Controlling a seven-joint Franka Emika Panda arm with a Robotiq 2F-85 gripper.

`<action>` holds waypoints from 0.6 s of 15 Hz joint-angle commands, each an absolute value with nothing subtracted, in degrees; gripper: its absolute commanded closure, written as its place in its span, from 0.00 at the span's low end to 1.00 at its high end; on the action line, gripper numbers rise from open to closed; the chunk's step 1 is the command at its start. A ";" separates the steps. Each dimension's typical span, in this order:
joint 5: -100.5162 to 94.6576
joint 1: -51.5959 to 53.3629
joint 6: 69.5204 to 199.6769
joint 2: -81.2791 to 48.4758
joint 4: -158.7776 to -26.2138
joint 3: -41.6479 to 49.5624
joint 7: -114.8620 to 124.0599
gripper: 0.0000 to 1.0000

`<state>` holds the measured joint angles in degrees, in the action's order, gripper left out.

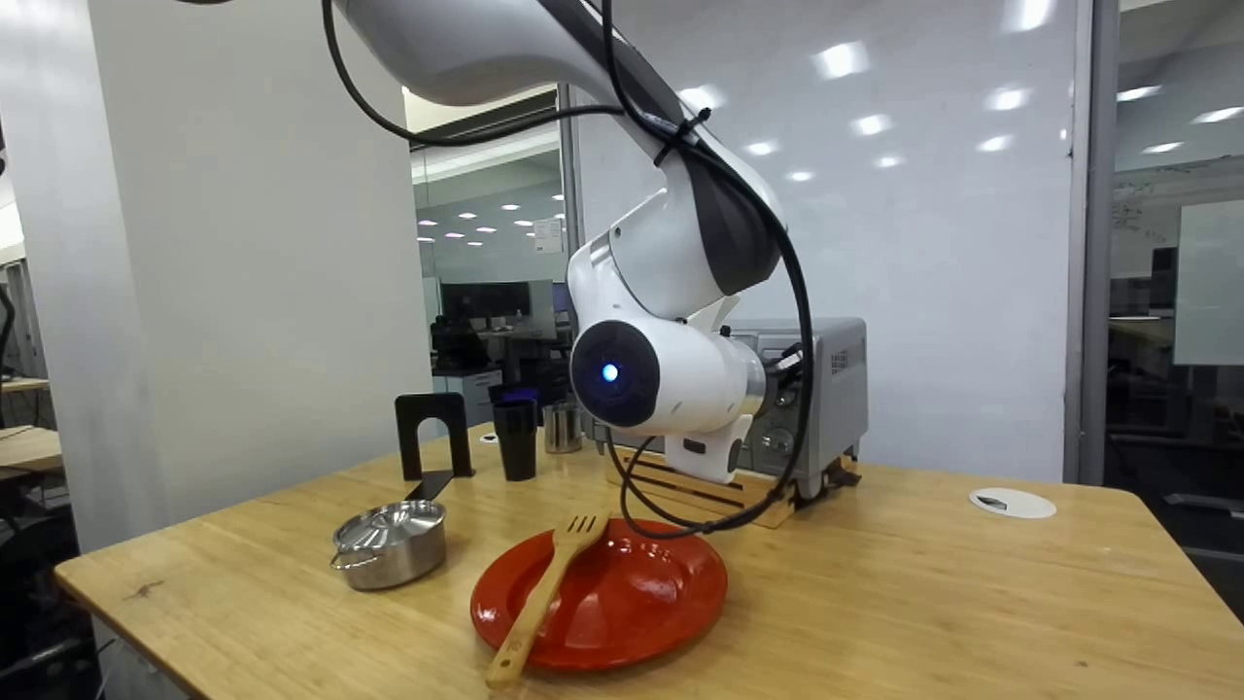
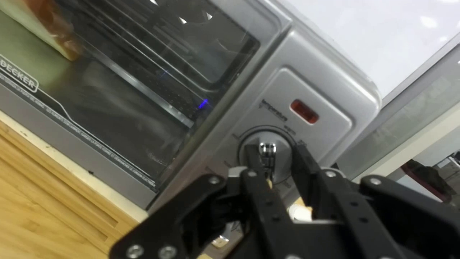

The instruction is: Turn the top microwave button to the left

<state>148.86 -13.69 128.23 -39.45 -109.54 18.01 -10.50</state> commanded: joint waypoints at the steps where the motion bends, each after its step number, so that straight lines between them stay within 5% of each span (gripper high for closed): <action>1: 148.72 -13.92 128.01 -39.99 -108.26 17.77 -13.83 0.97; 9: 146.03 -12.35 125.62 -40.23 -109.51 19.54 -30.07 0.94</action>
<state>147.86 -13.46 127.60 -39.50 -109.53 18.56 -25.80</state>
